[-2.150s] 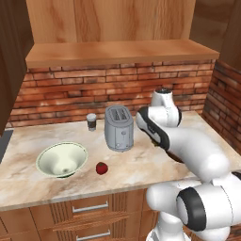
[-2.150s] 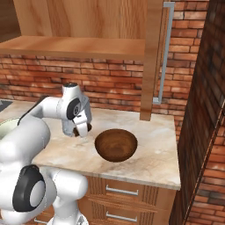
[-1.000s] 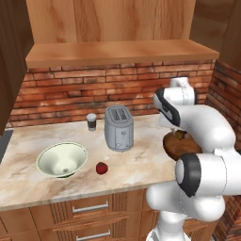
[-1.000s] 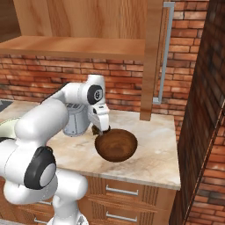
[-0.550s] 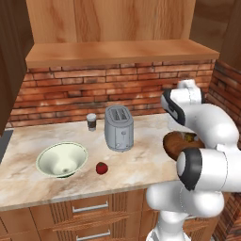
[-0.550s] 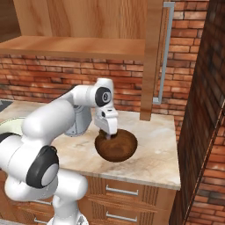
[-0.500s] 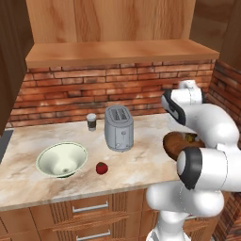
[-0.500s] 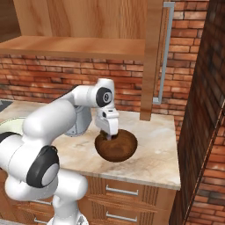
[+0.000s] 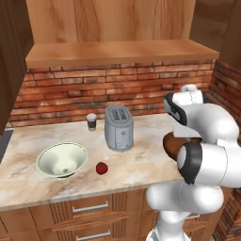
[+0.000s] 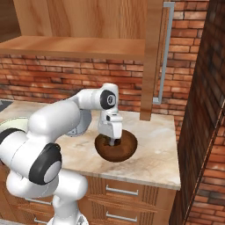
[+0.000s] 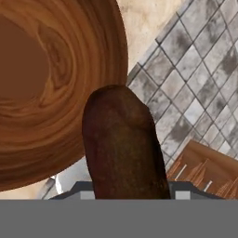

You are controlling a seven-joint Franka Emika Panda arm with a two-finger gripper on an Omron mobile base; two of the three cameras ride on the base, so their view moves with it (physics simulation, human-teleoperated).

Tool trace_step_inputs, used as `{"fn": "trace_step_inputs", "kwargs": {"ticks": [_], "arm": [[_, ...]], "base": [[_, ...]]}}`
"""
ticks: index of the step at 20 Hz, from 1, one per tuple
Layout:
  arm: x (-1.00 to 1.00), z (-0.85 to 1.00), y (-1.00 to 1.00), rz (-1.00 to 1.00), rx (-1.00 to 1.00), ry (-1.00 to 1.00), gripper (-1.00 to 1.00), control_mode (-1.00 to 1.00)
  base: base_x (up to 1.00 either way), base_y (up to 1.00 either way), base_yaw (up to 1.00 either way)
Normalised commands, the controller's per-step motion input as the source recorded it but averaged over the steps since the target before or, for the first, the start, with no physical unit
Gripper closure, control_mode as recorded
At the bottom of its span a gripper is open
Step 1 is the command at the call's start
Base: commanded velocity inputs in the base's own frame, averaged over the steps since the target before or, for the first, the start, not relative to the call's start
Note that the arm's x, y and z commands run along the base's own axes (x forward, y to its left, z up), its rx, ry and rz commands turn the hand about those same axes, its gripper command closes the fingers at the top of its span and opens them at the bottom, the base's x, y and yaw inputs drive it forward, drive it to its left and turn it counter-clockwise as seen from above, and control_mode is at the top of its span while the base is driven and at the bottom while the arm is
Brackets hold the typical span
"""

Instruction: Pick both bowls and place them on the counter. Then place the tomato in one bowl and place the sweet potato in the other bowl.

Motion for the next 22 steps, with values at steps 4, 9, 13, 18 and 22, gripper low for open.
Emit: {"fn": "trace_step_inputs", "kwargs": {"ticks": [4, 9, 13, 18, 22], "arm": [[-0.15, -0.08, -0.03, 0.0, 0.0, 0.17, 1.0, -1.0], [-0.15, -0.1, 0.0, 0.0, 0.0, 0.2, 1.0, -1.0], [-0.16, -0.08, 0.0, 0.0, 0.0, 0.19, 1.0, -1.0], [-0.09, -0.05, 0.0, 0.0, 0.0, 0.08, 1.0, -1.0], [-0.01, 0.0, 0.0, 0.0, 0.0, -0.01, 1.0, -1.0]], "base": [[0.0, 0.0, 0.0], [0.0, 0.0, 0.0], [0.0, 0.0, 0.0], [0.0, 0.0, 0.0], [0.0, 0.0, 0.0]]}}
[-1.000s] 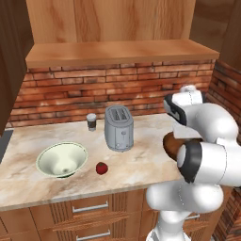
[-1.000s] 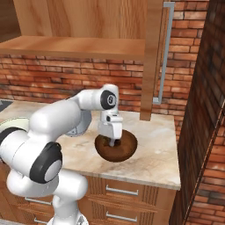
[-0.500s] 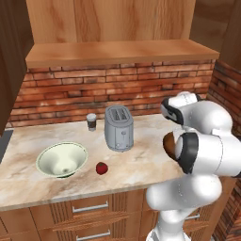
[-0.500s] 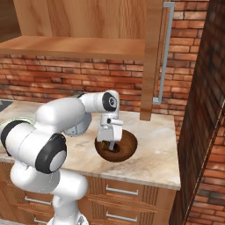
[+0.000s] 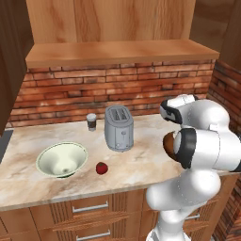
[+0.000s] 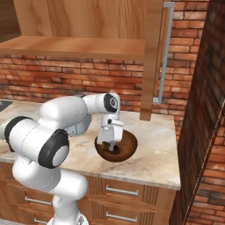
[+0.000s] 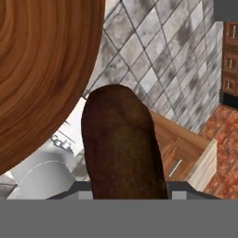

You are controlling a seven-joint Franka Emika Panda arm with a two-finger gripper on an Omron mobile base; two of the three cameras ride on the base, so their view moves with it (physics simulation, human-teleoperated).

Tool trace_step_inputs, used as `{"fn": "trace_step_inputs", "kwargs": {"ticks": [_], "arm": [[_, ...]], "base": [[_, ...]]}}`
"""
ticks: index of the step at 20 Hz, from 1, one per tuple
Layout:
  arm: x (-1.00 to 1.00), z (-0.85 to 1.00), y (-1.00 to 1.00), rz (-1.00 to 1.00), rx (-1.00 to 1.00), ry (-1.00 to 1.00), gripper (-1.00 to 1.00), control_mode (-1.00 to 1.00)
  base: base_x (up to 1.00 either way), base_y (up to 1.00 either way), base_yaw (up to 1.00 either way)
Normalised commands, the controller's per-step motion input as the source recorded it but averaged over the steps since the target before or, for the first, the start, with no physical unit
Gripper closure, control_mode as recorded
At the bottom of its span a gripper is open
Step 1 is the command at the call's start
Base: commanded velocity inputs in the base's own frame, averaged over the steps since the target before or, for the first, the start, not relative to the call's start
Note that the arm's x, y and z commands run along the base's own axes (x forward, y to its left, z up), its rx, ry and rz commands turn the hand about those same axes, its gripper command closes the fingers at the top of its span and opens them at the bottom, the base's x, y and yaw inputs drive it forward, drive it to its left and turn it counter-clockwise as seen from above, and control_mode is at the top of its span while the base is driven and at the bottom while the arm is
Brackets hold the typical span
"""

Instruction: Pick both bowls and place them on the counter. Then place the tomato in one bowl and place the sweet potato in the other bowl.

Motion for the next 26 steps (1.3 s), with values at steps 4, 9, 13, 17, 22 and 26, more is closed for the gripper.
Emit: {"fn": "trace_step_inputs", "kwargs": {"ticks": [4, 9, 13, 17, 22, 26], "arm": [[-0.02, 0.0, 0.0, 0.0, 0.0, -0.11, 1.0, -1.0], [0.01, 0.0, 0.0, 0.0, 0.0, -0.25, 1.0, -1.0], [0.16, 0.02, 0.0, 0.0, 0.0, -0.27, 1.0, -1.0], [0.22, 0.01, 0.0, 0.0, 0.0, -0.23, 1.0, -1.0], [0.24, 0.0, 0.0, 0.0, 0.0, -0.12, 1.0, -1.0], [0.2, -0.06, 0.0, 0.0, 0.0, -0.03, 1.0, -1.0]], "base": [[0.0, 0.0, 0.0], [0.0, 0.0, 0.0], [0.0, 0.0, 0.0], [0.0, 0.0, 0.0], [0.0, 0.0, 0.0], [0.0, 0.0, 0.0]]}}
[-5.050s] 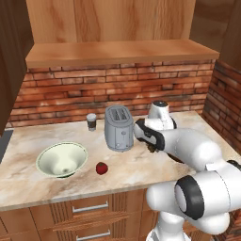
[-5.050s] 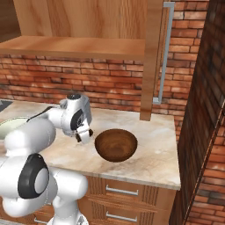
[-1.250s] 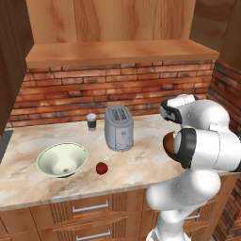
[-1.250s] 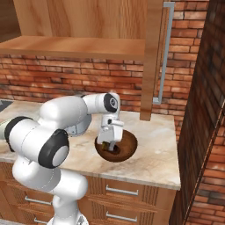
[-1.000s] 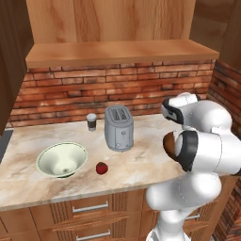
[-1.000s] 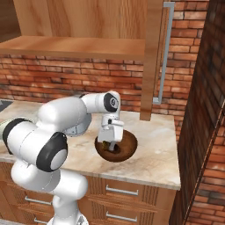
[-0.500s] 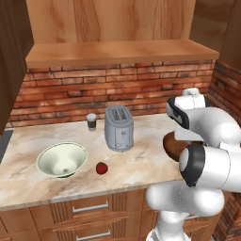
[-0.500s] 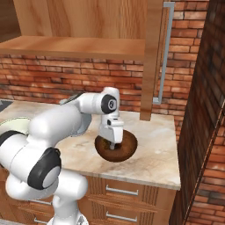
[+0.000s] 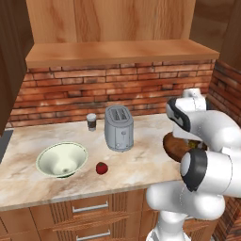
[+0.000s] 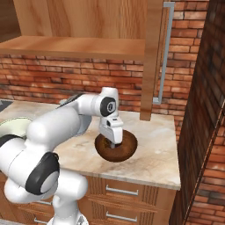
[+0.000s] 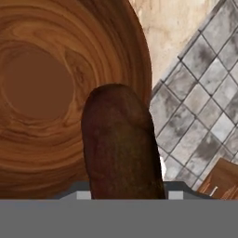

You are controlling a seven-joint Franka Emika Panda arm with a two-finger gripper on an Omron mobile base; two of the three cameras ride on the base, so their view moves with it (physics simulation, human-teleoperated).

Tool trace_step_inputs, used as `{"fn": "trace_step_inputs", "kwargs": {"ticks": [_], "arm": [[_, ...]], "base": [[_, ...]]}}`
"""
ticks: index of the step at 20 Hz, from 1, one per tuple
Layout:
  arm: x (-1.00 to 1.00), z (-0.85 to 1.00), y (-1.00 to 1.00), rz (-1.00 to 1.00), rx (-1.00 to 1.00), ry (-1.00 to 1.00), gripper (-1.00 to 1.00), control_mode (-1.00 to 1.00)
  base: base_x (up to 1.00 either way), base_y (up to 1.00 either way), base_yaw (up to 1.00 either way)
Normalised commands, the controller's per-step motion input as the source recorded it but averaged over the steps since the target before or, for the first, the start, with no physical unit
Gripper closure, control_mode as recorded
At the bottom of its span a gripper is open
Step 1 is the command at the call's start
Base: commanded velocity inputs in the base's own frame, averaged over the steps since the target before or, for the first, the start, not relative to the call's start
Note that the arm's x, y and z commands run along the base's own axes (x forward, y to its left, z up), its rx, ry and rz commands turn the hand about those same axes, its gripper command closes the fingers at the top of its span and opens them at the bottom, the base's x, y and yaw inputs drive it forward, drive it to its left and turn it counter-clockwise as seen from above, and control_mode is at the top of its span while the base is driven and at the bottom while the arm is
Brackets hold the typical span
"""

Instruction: Pick both bowls and place them on the counter. Then place the tomato in one bowl and place the sweet potato in the other bowl.

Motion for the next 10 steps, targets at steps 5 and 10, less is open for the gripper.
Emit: {"fn": "trace_step_inputs", "kwargs": {"ticks": [5, 10], "arm": [[0.17, -0.13, -0.01, 0.0, 0.0, -0.01, 1.0, -1.0], [0.09, -0.12, 0.0, 0.01, 0.0, -0.02, 1.0, -1.0]], "base": [[0.0, 0.0, 0.0], [0.0, 0.0, 0.0]]}}
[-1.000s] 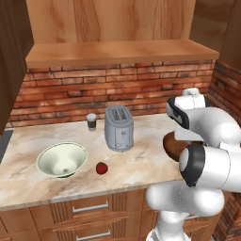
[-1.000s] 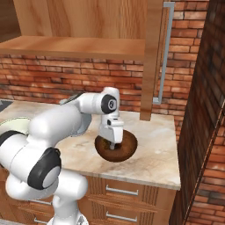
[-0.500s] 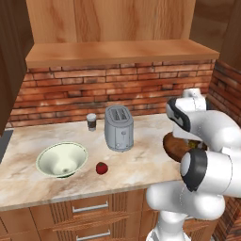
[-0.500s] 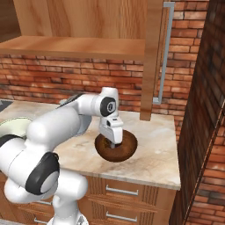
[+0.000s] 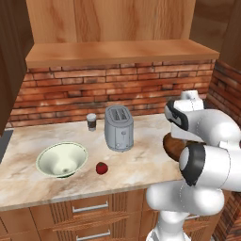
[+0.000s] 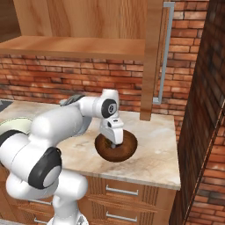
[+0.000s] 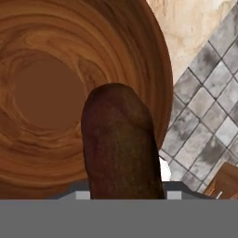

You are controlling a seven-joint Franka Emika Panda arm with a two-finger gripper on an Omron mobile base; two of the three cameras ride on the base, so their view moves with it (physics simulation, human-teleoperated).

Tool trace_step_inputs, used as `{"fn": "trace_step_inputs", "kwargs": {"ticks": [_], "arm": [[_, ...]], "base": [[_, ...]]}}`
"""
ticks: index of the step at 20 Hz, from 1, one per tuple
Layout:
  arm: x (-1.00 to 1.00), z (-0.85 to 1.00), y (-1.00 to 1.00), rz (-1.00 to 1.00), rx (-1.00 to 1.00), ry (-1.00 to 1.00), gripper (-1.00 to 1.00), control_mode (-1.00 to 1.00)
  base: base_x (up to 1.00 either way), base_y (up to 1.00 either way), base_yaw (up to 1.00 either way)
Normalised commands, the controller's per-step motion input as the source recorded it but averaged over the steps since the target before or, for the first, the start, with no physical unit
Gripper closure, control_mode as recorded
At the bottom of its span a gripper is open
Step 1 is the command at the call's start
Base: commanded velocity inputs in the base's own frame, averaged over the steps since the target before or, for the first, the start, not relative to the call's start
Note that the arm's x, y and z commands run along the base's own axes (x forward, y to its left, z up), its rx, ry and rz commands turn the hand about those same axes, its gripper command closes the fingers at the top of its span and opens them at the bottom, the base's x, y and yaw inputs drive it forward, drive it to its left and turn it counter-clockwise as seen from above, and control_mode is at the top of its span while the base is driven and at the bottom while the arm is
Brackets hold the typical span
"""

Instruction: Pick both bowls and place them on the counter. Then place the tomato in one bowl and place the sweet potato in the other bowl.

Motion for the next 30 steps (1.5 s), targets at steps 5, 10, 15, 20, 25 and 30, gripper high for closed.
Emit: {"fn": "trace_step_inputs", "kwargs": {"ticks": [5, 10, 15, 20, 25, 30], "arm": [[0.04, -0.15, 0.0, 0.0, 0.0, -0.03, 1.0, -1.0], [0.01, -0.17, 0.0, 0.0, 0.0, -0.05, 1.0, -1.0], [0.0, -0.13, 0.0, 0.0, 0.0, -0.06, 1.0, -1.0], [0.03, -0.08, 0.0, 0.0, 0.0, -0.06, 1.0, -1.0], [0.06, -0.1, 0.0, 0.0, 0.0, -0.03, 1.0, -1.0], [0.07, -0.15, 0.02, 0.0, 0.0, 0.0, 1.0, -1.0]], "base": [[0.0, 0.0, 0.0], [0.0, 0.0, 0.0], [0.0, 0.0, 0.0], [0.0, 0.0, 0.0], [0.0, 0.0, 0.0], [0.0, 0.0, 0.0]]}}
